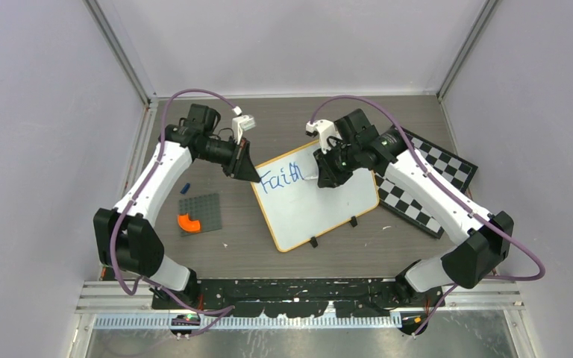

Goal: Write a sentence on the whiteboard

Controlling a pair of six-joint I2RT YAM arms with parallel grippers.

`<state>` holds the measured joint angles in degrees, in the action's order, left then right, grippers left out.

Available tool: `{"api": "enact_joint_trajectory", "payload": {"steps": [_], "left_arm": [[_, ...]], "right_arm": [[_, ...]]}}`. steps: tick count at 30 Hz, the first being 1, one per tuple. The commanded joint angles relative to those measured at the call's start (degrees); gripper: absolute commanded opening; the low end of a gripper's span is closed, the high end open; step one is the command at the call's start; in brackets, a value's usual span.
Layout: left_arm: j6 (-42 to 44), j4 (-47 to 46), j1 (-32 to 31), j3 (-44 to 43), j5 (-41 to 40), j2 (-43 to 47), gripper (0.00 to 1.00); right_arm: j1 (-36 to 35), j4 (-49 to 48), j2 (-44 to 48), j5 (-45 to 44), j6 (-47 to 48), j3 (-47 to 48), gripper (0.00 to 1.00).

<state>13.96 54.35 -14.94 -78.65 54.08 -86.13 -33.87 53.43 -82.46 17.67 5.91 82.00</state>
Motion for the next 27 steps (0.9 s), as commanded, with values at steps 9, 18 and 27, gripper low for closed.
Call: {"api": "enact_joint_trajectory", "payload": {"steps": [9,18,27], "left_arm": [[8.08,9.93,-2.38,-5.76,-1.93,-4.72,0.00],[9.95,13.64,-2.38,-11.57,-3.73,-7.55,0.16],[6.38,9.88,-2.42,-8.90,-2.07,-4.63,0.42]], "right_arm": [[0.35,3.03,2.98,6.43,0.27,5.71,0.00],[2.27,2.97,4.16,6.21,0.91,5.37,0.00],[5.18,1.91,5.37,3.27,3.04,3.99,0.00]]}}
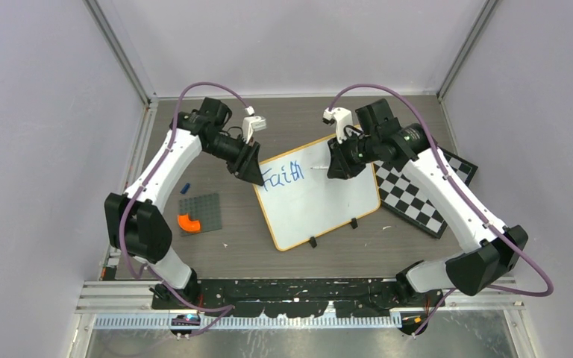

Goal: Write a sentence on the whiteboard

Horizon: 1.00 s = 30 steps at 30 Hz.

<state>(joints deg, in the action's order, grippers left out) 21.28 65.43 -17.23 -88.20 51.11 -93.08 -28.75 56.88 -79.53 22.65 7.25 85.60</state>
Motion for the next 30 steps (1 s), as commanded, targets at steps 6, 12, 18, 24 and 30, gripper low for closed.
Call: {"api": "enact_joint_trajectory", "payload": {"steps": [6,12,18,24,30], "left_arm": [[-1.30,-1.36,-0.08,0.40,1.91,1.85,0.40],[-1.31,-1.25,-0.08,0.31,2.08,1.50,0.25],[-1.19,-1.05,-0.08,0.31,1.57,1.58,0.12],[-1.03,-0.81,-0.10,0.46,1.27,1.58,0.01],[-0.90,-0.73,-0.08,0.47,1.44,1.41,0.00]], "right_arm": [[0.09,-2.81,2.03,-2.64,1.81,0.09,0.00],[0.04,-4.92,0.78,-2.93,0.91,0.00,0.00],[-0.06,-5.71,-1.22,-1.94,0.40,0.91,0.00],[-0.07,-5.87,-2.10,-1.96,0.49,0.76,0.00],[-0.03,-6.17,-2.74,-2.95,0.58,0.33,0.00]]}}
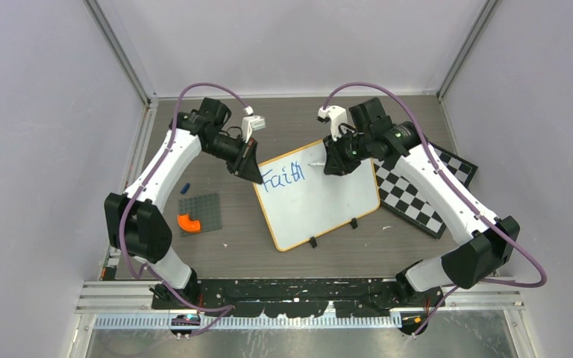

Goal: Write a sentence on the whiteboard

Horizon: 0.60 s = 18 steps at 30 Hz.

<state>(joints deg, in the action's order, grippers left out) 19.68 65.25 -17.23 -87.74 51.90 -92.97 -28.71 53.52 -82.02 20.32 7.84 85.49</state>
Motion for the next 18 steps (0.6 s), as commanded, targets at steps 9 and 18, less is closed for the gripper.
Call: {"api": "enact_joint_trajectory", "payload": {"steps": [9,18], "left_arm": [[1.46,-0.14,-0.10,-0.15,0.88,1.13,0.00],[1.82,-0.10,-0.08,0.14,1.14,0.89,0.00]], "right_arm": [[-0.10,-2.92,1.89,-1.21,-0.62,-3.46,0.00],[-0.06,-2.66,2.65,-1.04,-0.63,-3.73,0.00]]}}
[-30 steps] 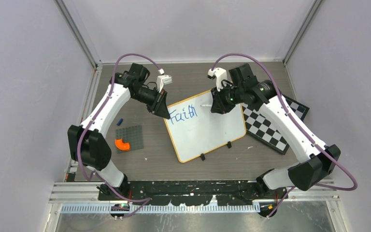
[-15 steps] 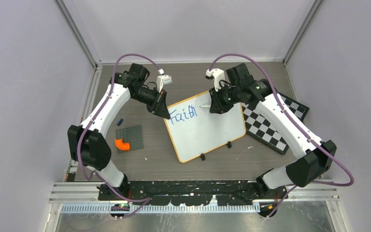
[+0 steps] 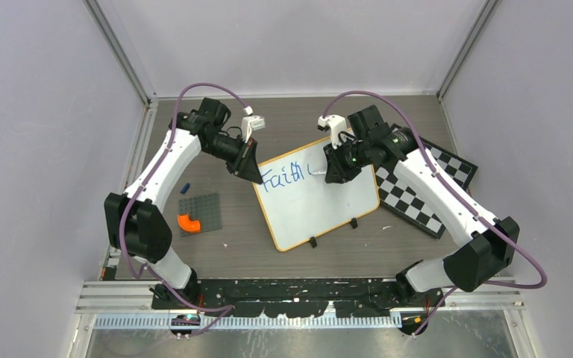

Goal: Write a sentence on the whiteboard

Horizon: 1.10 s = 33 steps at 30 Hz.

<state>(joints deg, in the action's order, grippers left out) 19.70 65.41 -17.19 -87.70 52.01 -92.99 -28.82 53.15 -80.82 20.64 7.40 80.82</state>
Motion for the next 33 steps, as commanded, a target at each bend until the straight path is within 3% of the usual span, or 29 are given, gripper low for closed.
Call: {"api": "enact_joint_trajectory", "payload": {"steps": [1,15,33], "left_arm": [[1.77,-0.28,-0.14,0.08,1.07,0.84,0.00],[2.17,0.13,-0.12,0.24,1.08,1.01,0.00],[2.38,0.22,-0.12,0.16,1.23,0.57,0.00]], "right_arm": [[0.00,-2.36,1.25,-1.37,-0.19,1.37,0.00],[-0.01,-2.34,-1.18,-3.87,1.22,6.90,0.00],[-0.01,-1.73,1.68,-3.66,0.92,-0.43,0.00]]}}
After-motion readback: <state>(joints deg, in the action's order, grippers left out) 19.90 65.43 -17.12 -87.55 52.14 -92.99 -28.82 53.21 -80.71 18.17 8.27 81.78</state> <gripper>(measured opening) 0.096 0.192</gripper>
